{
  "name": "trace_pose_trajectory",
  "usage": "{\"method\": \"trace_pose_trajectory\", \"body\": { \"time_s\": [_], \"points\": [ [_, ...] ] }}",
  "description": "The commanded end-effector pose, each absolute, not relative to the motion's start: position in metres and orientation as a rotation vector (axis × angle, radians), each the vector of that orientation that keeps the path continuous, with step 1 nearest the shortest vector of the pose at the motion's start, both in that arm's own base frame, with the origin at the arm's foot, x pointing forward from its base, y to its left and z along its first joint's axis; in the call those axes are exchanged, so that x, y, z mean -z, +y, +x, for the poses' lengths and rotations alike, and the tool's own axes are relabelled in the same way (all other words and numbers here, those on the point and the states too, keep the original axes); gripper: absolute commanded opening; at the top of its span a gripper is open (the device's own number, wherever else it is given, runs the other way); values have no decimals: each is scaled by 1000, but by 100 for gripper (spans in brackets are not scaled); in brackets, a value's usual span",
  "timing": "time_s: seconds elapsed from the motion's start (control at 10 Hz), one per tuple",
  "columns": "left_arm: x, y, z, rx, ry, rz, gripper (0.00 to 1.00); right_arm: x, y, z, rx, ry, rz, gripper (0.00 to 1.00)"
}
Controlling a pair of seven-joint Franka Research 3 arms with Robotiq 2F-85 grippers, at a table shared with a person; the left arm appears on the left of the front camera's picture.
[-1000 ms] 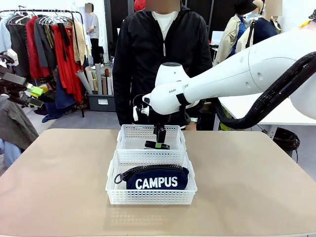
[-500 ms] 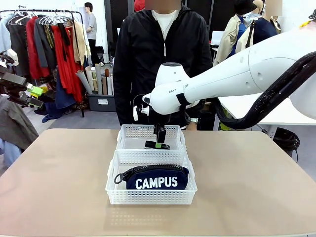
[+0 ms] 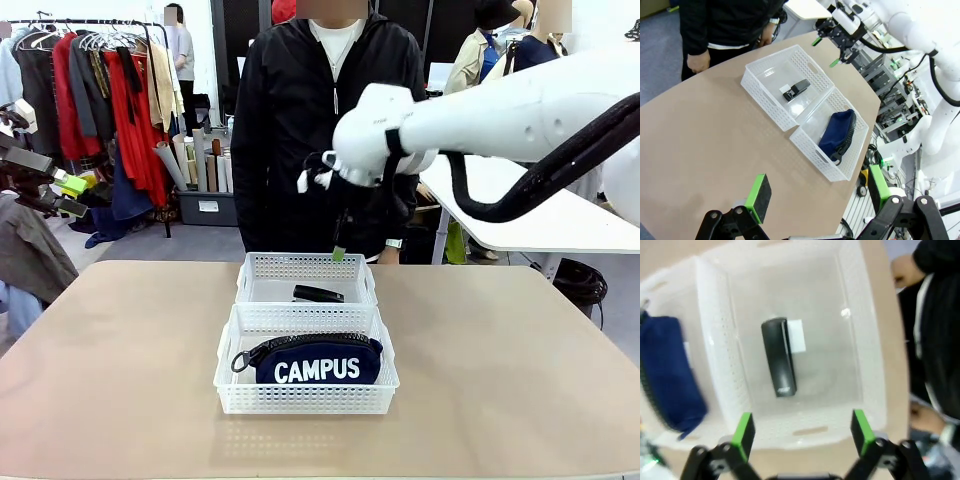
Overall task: Distribute items into two baskets.
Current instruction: Place the picked Stapler into the Organizing basket as instructed by the person.
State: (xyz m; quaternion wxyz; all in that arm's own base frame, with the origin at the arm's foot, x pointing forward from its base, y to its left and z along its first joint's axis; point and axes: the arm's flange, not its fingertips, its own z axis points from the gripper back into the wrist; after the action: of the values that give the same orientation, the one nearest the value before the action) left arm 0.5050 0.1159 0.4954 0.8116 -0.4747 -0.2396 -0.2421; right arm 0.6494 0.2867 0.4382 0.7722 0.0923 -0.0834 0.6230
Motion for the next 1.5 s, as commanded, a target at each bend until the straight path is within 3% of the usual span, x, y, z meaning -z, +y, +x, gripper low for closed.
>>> {"method": "trace_pose_trajectory", "body": {
  "time_s": [0.0, 0.4, 0.9, 1.4],
  "points": [
    [-496, 116, 504, 516, -514, -1014, 100, -455, 254, 647, -1218, -158, 327, 100],
    [-496, 116, 504, 516, -514, -1014, 100, -474, 161, 633, -940, -181, 549, 100],
    [-496, 116, 504, 516, -514, -1014, 100, -500, 27, 589, -647, -378, 758, 100],
    [-496, 116, 504, 516, -514, -1014, 100, -514, -26, 539, -564, -484, 866, 100]
  ]
}}
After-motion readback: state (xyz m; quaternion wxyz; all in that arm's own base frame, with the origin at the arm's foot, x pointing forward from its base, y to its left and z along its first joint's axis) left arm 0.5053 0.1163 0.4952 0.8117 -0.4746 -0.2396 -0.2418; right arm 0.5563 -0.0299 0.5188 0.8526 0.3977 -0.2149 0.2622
